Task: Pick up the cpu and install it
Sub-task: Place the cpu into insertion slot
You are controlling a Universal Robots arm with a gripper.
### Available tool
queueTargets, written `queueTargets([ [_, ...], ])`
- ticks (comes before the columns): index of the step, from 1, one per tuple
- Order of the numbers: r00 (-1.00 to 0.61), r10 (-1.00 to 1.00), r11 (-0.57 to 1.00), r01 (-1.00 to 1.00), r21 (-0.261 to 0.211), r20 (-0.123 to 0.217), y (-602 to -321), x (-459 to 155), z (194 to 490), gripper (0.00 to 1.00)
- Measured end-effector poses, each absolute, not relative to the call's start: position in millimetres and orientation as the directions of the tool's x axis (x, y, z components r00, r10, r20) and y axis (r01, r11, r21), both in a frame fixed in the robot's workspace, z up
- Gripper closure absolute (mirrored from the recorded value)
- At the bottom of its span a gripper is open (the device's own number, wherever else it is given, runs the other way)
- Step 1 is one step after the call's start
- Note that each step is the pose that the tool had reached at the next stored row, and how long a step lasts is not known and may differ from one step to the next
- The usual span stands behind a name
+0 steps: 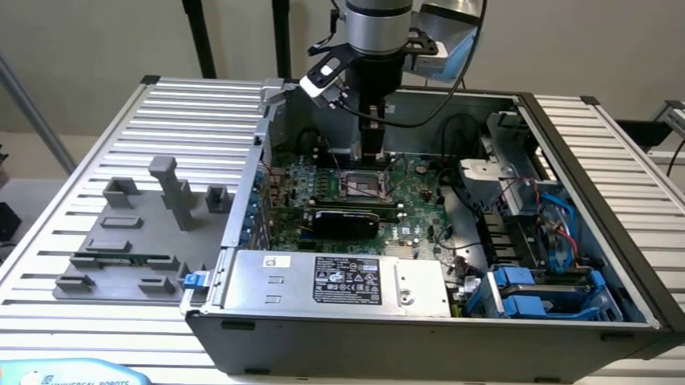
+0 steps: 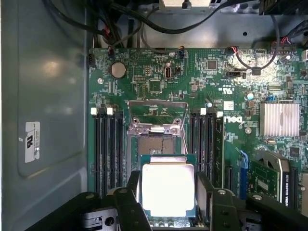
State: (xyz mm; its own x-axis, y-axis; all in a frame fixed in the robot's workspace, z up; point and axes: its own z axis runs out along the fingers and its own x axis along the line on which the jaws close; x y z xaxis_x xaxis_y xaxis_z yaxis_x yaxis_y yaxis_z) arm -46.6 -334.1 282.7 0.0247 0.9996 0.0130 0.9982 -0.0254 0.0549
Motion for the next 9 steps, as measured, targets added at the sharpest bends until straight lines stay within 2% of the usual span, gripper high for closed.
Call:
queueTargets([
  [9, 0.031, 0.999, -0.032, 0.998, 0.055, 0.014, -332, -42, 266, 0.45],
])
